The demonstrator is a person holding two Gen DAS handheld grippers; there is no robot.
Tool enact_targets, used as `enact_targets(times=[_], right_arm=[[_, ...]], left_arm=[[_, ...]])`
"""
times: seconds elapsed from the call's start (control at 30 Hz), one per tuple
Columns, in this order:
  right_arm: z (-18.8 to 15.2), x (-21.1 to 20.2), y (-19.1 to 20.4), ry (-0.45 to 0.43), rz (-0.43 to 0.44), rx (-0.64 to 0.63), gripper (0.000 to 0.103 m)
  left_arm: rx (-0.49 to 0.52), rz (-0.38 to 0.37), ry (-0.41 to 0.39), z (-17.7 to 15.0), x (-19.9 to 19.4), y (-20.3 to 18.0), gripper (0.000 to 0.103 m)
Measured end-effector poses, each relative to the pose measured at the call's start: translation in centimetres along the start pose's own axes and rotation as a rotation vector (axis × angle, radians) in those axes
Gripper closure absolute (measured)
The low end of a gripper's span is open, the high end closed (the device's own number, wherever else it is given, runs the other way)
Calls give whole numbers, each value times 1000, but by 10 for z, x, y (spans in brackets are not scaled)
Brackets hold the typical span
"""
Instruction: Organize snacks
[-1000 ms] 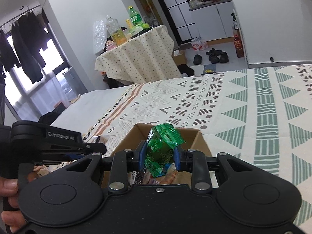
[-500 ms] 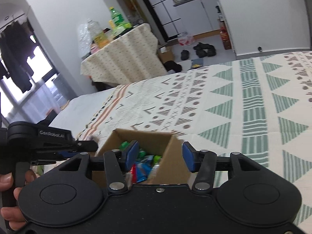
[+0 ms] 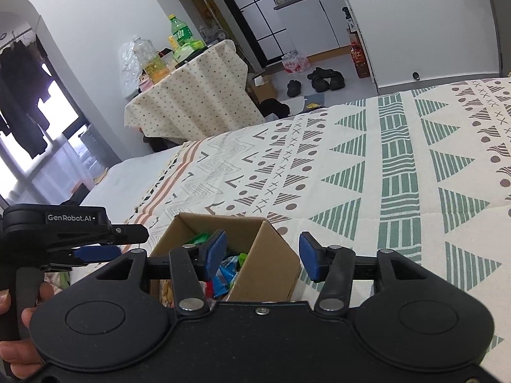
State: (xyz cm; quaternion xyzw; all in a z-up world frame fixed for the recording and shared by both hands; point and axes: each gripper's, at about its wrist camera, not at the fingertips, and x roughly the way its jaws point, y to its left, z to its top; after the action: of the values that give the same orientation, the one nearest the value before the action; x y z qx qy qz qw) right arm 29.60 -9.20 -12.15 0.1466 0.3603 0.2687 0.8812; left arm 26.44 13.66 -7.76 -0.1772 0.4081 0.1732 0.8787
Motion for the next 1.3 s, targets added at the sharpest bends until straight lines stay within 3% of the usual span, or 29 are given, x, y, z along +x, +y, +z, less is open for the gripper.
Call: enact_targets(times=[0.13,0.5,0.73,0.83,0.97,1.3], right_arm=[[0,-8,-2,9,-1,-3,46],[-10,-55,-6,-28,-53,-35,27],[-15,-99,-3,-121,-104,-55,10],[-26,-118,-3,-153,-130,-44,8],[-34,-135,-1,-177,-210,-33,1],[-47,-181,-1,-194,-253,47,0]], left_arm=[[21,26,2,-7,-7,1,37],[41,-26,-2,-32,-39,-3,34],[89,-49,-49,-44,-68,-12,34],[111,-46,-67,-49,-81,-14,34],[99,-90,-59,-59,-94,-12,34],[151,-130,-4,-78,-134,-21,5]])
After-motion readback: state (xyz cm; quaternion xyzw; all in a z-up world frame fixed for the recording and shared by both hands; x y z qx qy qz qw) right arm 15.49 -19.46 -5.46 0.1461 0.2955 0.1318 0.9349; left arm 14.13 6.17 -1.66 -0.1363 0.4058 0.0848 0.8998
